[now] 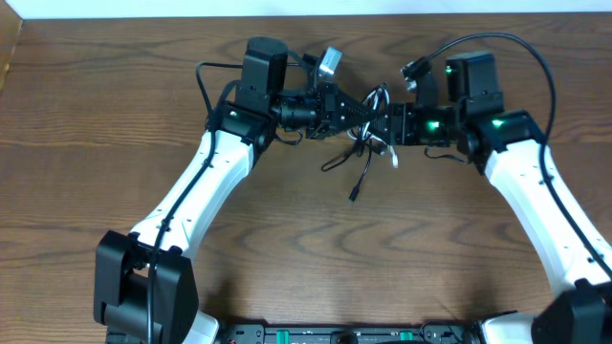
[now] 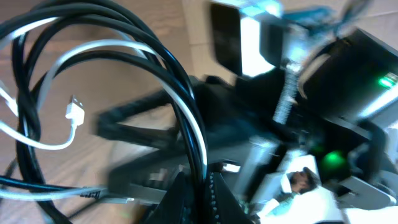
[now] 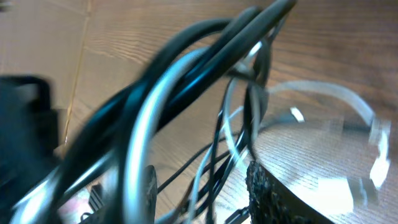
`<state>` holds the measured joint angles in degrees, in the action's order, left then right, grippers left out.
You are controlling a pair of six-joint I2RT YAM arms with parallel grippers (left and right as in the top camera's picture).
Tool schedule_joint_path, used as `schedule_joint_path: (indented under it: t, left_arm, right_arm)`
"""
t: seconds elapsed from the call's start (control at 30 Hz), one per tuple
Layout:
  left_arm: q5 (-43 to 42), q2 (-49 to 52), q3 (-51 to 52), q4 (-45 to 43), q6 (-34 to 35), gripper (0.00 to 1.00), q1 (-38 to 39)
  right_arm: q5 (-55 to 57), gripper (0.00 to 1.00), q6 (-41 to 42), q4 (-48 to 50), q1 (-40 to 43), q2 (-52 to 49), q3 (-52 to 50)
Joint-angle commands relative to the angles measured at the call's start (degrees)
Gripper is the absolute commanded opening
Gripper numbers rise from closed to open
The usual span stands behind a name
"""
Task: Untangle cables
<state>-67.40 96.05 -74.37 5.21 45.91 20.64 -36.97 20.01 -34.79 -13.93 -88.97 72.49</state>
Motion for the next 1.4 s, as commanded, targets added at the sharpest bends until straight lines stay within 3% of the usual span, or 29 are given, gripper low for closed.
schedule_joint_path:
  t: [0.0, 0.2, 0.27, 0.37, 0.5, 0.6, 0.7, 0.8, 1.0, 1.17, 1.37]
  left_arm:
    - [-4.50, -0.59, -0.87, -1.49, 3.37, 0.08, 0.04]
    - [-5.70, -0.59, -0.87, -1.49, 3.76, 0.07, 0.04]
    - [-5.66, -0.59, -0.87, -1.49, 3.69, 0.08, -0.02]
    - [-5.40, -0.59, -0.87, -1.46, -0.24, 0.08, -0.57]
    - [-1.42, -0.59, -0.85, 3.85, -9.81, 0.07, -1.92]
    - [10.78, -0.59, -0.85, 16.35, -16.41, 0.08, -2.60]
    - [20.70, -0.59, -0.85, 24.39, -21.66, 0.07, -2.58]
    - [23.52, -0.59, -0.85, 27.52, -25.35, 0.07, -2.58]
    - [23.76, -0.59, -0.85, 29.51, -30.51, 0.08, -3.08]
    - [31.21, -0.61, -0.87, 34.40, -30.75, 0.07, -6.10]
    - [39.01, -0.61, -0.87, 40.28, -33.70, 0.08, -10.80]
  right_arm:
    - [2.34, 0.42, 2.25, 1.25, -0.04, -1.07, 0.57]
    - [6.93, 0.37, 4.92, 3.98, -0.02, -1.20, 0.57]
    - [9.70, 0.27, 5.92, 4.22, 0.09, -1.20, 0.57]
    - [13.14, 0.01, 5.84, 3.87, 0.87, -1.07, 0.59]
    - [14.49, 0.01, 4.59, 3.67, 4.24, 0.98, 0.59]
    - [19.23, 0.01, 4.57, 2.25, 8.72, 5.25, 0.59]
    - [31.61, 0.01, 4.52, -0.26, 10.86, 8.41, 0.59]
    - [48.30, 0.01, 3.52, -3.63, 10.78, 9.27, 0.59]
    - [65.99, 0.01, 3.56, -8.76, 11.04, 7.30, 0.59]
    - [78.66, 0.01, 6.16, -11.87, 12.00, 4.44, 0.59]
    - [76.04, 0.01, 6.62, -12.00, 13.66, 2.23, 0.59]
